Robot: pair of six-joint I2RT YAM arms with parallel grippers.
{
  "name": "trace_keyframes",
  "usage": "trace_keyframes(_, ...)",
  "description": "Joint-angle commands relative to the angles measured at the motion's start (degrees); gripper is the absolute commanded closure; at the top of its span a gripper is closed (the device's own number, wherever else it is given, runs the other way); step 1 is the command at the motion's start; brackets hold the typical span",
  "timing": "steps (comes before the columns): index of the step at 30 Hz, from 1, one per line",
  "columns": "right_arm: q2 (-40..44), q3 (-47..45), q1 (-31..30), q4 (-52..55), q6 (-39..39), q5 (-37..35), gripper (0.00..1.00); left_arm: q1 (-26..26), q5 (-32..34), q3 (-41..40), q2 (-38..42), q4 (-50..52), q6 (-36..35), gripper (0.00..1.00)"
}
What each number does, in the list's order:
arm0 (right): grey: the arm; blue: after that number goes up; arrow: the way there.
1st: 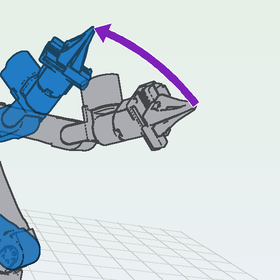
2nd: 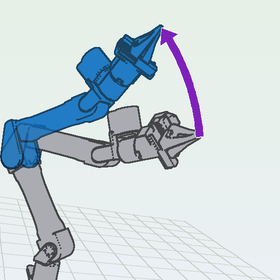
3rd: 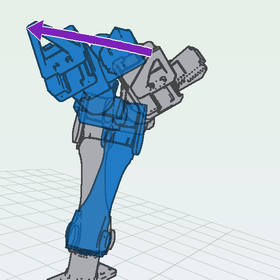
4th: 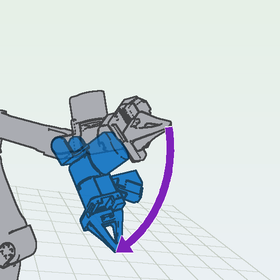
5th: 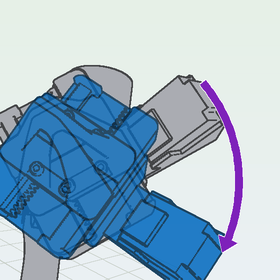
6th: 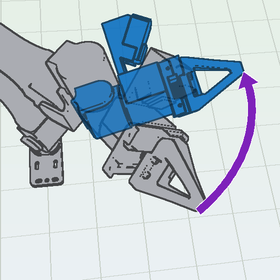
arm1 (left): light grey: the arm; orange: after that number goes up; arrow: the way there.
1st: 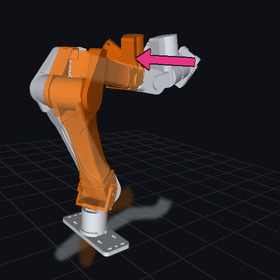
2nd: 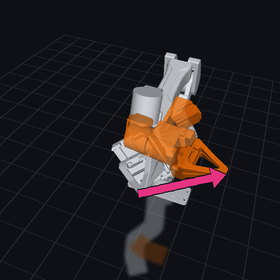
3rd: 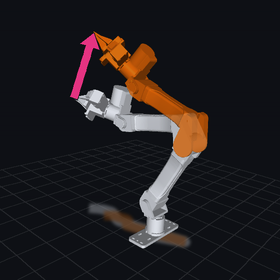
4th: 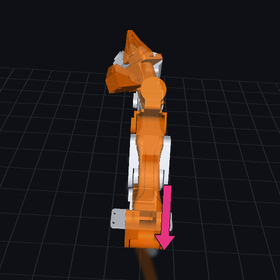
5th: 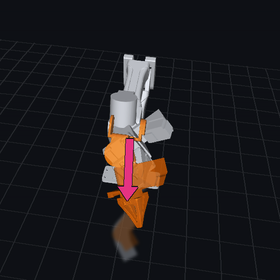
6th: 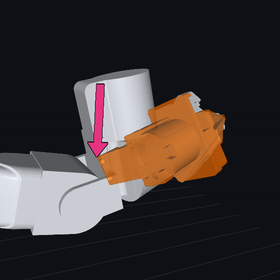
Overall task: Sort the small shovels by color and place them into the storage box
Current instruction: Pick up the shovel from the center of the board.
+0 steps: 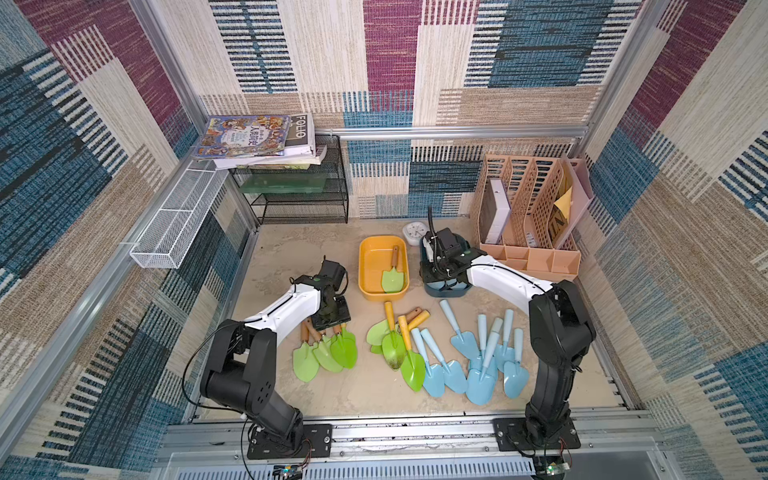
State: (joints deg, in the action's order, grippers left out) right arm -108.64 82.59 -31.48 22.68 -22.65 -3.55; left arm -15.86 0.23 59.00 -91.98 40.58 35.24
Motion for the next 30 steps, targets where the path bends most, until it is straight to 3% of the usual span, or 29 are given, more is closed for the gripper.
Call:
trace_keyframes(1, 0.53, -0.39, -0.28, -0.73, -0.79, -0.73, 0.59, 0.71, -0.44, 0.69, -1.76, -0.99, 1.46, 0.43)
trace_keyframes(9, 1.50, -1.84, -0.30, -0.69, -0.72, -1.46, 0.59, 1.64, -0.49, 0.82, -3.99, -0.59, 2.17, 0.55)
trace_keyframes(20, 1.41, -3.11, -0.33, -0.93, -1.45, -1.13, 0.60, 1.71, -3.04, -1.17, -6.41, -1.81, 2.48, 0.64)
trace_keyframes(28, 1.41, -3.17, -0.33, -0.62, -1.40, -1.56, 0.60, 1.62, -4.01, 2.97, -7.07, 0.88, -0.31, 0.98)
trace_keyframes(30, 1.45, -3.23, -0.33, -0.64, -1.52, -1.44, 0.60, 1.63, -3.89, 4.91, -6.75, 2.82, -1.33, 1.00)
